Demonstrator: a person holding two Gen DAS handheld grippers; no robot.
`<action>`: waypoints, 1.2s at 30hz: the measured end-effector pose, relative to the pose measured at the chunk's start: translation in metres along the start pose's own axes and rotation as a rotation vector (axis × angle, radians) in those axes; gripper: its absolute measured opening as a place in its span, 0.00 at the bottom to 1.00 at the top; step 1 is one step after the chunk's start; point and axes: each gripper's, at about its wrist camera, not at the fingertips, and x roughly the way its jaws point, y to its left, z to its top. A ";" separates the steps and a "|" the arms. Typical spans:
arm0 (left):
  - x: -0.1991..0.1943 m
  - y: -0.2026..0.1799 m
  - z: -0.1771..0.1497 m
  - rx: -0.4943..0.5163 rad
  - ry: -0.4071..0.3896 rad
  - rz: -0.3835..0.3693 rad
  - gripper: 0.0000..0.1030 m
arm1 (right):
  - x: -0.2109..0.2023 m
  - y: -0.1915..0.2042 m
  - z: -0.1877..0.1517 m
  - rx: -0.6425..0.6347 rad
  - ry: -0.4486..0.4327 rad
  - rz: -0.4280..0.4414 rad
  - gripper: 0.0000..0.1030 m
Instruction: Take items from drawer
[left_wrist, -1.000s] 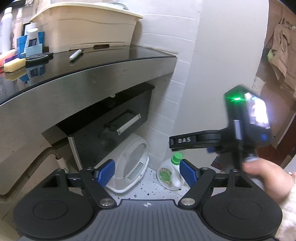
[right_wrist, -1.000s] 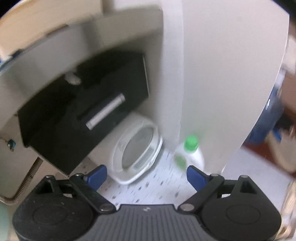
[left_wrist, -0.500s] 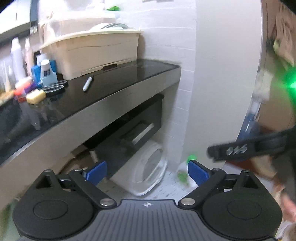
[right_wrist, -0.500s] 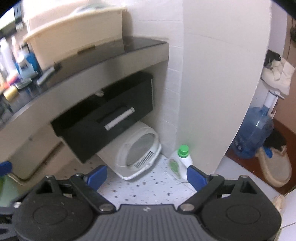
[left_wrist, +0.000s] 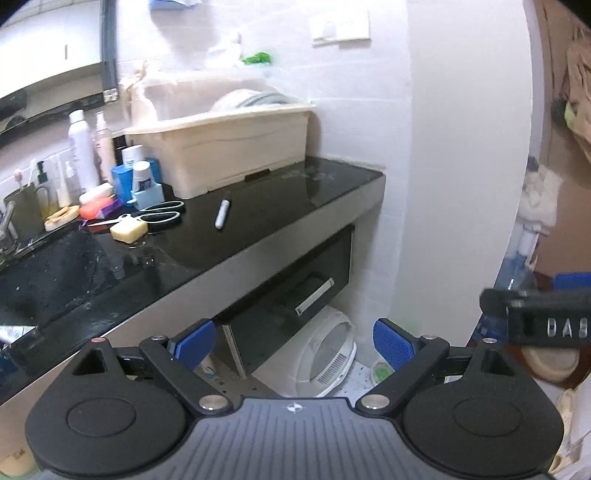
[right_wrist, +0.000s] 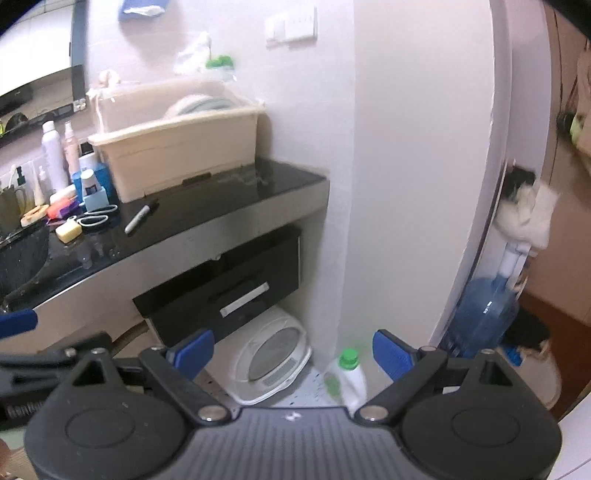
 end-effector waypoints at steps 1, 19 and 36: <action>-0.005 0.002 0.003 -0.007 -0.006 0.009 0.91 | -0.007 0.001 0.001 0.001 -0.010 0.001 0.90; -0.035 -0.010 0.020 -0.021 -0.010 0.005 0.91 | -0.055 0.010 0.010 0.007 -0.097 -0.024 0.90; -0.029 -0.010 0.016 -0.022 0.016 0.011 0.91 | -0.048 0.012 0.005 0.022 -0.071 -0.006 0.90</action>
